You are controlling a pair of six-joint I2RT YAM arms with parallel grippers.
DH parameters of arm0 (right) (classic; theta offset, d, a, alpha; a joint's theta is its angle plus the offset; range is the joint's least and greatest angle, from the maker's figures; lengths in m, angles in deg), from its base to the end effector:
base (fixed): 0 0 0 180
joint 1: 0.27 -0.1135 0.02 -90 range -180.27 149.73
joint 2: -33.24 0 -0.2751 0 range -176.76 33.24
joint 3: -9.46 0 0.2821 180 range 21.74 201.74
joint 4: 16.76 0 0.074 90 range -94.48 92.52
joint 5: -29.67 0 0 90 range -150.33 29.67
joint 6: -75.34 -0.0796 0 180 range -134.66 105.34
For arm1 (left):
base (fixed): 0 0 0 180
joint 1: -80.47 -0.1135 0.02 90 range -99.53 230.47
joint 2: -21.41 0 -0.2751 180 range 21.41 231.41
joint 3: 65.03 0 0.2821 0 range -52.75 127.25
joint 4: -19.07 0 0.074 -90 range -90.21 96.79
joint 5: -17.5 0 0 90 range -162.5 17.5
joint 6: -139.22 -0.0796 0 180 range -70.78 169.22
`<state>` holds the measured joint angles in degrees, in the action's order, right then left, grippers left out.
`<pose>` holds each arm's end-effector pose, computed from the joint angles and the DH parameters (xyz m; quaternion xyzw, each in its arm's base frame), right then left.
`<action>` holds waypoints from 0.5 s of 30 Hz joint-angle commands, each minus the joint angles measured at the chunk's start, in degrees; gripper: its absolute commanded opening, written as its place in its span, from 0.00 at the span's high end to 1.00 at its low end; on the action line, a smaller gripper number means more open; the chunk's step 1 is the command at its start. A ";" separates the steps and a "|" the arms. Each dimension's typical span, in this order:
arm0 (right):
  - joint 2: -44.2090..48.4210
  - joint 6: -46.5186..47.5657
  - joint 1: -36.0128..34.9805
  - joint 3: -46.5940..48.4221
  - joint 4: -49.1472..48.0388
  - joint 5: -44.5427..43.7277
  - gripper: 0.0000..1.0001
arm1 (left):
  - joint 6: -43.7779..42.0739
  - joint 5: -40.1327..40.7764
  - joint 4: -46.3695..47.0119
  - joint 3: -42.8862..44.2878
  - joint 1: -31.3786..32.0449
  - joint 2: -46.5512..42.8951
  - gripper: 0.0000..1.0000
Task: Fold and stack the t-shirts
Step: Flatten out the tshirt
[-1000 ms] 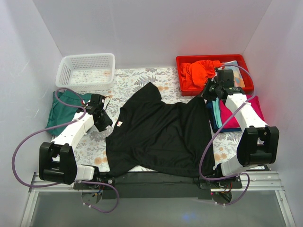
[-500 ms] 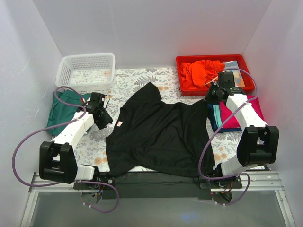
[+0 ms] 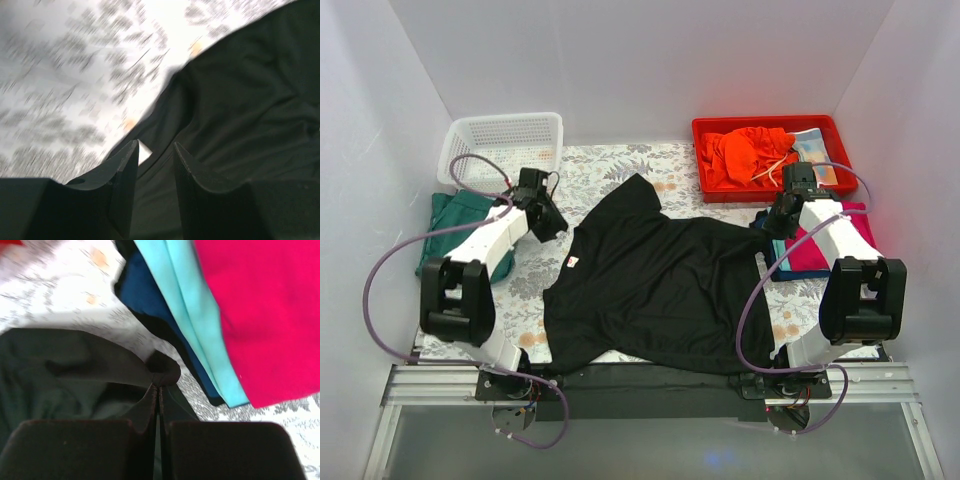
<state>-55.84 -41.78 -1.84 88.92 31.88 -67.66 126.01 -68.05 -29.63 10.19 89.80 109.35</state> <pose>0.3743 0.0001 0.2113 0.2293 0.9323 0.0080 0.2796 0.3549 -0.0521 0.1916 -0.5457 0.8000 -0.1409 0.2059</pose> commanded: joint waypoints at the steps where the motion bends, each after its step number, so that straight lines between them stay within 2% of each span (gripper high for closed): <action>1: 1.71 -2.41 0.07 -4.06 4.24 -3.04 0.99 | -4.10 -4.36 6.27 9.29 0.87 8.54 0.68; 5: 3.73 -3.47 0.16 -7.32 5.39 -4.70 0.99 | -8.66 -1.74 6.54 21.15 5.25 20.91 0.68; 10: 4.88 -3.91 0.33 -9.34 6.62 -5.15 0.99 | -10.87 2.23 6.54 36.16 8.60 31.40 0.67; 15: 5.40 -3.39 0.68 -10.31 7.58 -3.22 0.99 | -14.38 4.69 6.98 47.00 10.45 40.36 0.67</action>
<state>-52.32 -44.71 -1.70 79.85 37.73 -71.09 116.00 -66.98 -23.51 49.09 99.59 146.57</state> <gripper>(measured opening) 0.021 0.331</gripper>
